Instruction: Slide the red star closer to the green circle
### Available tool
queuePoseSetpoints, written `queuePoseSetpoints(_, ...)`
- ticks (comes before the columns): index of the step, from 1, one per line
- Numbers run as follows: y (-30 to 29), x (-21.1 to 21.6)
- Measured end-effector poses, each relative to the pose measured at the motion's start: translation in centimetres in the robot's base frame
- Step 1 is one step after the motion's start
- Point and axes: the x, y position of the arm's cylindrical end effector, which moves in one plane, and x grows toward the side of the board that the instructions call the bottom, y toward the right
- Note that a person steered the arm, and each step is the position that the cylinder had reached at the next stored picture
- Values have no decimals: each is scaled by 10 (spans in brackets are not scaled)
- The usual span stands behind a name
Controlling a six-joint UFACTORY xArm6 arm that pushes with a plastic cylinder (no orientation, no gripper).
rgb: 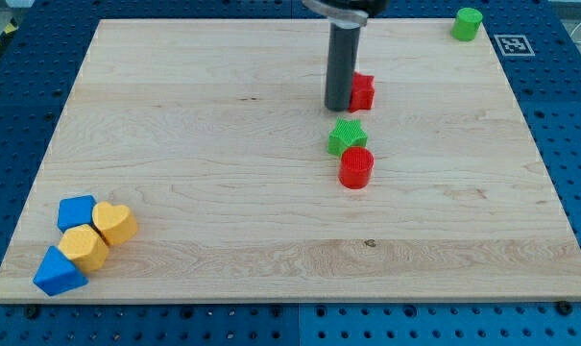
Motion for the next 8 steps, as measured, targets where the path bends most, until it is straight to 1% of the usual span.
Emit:
queuePoseSetpoints(3,110,-24)
queuePoseSetpoints(4,118,-38)
queuePoseSetpoints(6,112,-64)
queuePoseSetpoints(7,91,-67)
queuePoseSetpoints(8,82,-80)
